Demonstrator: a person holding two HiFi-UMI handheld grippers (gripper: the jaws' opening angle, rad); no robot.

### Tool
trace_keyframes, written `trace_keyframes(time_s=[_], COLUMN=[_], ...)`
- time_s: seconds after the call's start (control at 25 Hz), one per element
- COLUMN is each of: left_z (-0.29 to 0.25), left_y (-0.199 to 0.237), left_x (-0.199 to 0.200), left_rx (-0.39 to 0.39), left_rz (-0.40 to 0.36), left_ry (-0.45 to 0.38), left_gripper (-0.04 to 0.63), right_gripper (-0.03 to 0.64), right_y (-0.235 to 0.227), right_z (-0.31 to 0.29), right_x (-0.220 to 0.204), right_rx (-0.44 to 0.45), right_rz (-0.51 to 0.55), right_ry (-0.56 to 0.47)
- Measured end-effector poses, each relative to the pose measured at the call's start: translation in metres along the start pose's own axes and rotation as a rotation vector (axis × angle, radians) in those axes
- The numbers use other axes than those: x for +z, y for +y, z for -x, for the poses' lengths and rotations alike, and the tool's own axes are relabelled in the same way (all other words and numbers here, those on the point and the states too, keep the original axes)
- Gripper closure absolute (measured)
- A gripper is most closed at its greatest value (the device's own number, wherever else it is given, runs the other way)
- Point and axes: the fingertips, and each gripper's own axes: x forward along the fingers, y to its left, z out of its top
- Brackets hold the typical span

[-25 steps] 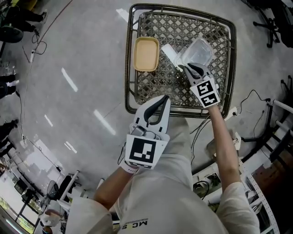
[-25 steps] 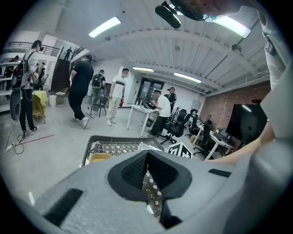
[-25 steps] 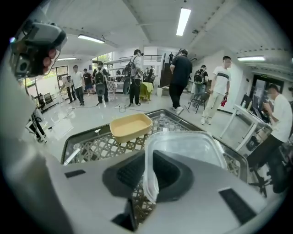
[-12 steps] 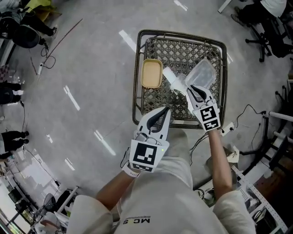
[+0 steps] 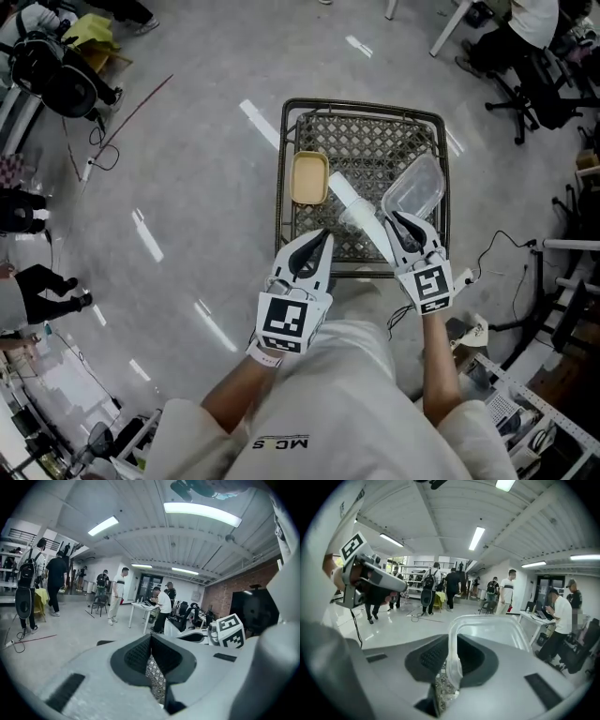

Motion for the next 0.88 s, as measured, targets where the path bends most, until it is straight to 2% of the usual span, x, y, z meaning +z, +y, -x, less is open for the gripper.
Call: trace_keyframes(time_s=[0.2, 0.32, 0.6, 0.72, 0.88], left_z=[0.007, 0.018, 0.032, 0.038, 0.044], left_y=[0.001, -0.003, -0.005, -0.003, -0.004], left_x=[0.018, 0.028, 0.043, 0.045, 0.046], left_rx=[-0.001, -0.011, -0.002, 0.005, 0.008], left_rz=[-0.007, -0.037, -0.071, -0.077, -0.073], left_ry=[-0.042, -0.057, -0.101, -0.109, -0.111], left_gripper=[0.569, 0.569, 0.571, 0.569, 0.569], right_gripper=[0.548, 0.548, 0.548, 0.546, 0.546], right_y=[-0.007, -0.008, 0.000, 0.002, 0.007], right_z=[0.032, 0.055, 0.094, 0.105, 0.112], right_x=[0.040, 0.056, 0.095, 0.093, 0.086], right_rx=[-0.071, -0.126, -0.192, -0.217, -0.239], right_rz=[-0.022, -0.054, -0.122, -0.155, -0.138], right_ry=[-0.106, -0.159, -0.299, -0.323, -0.305])
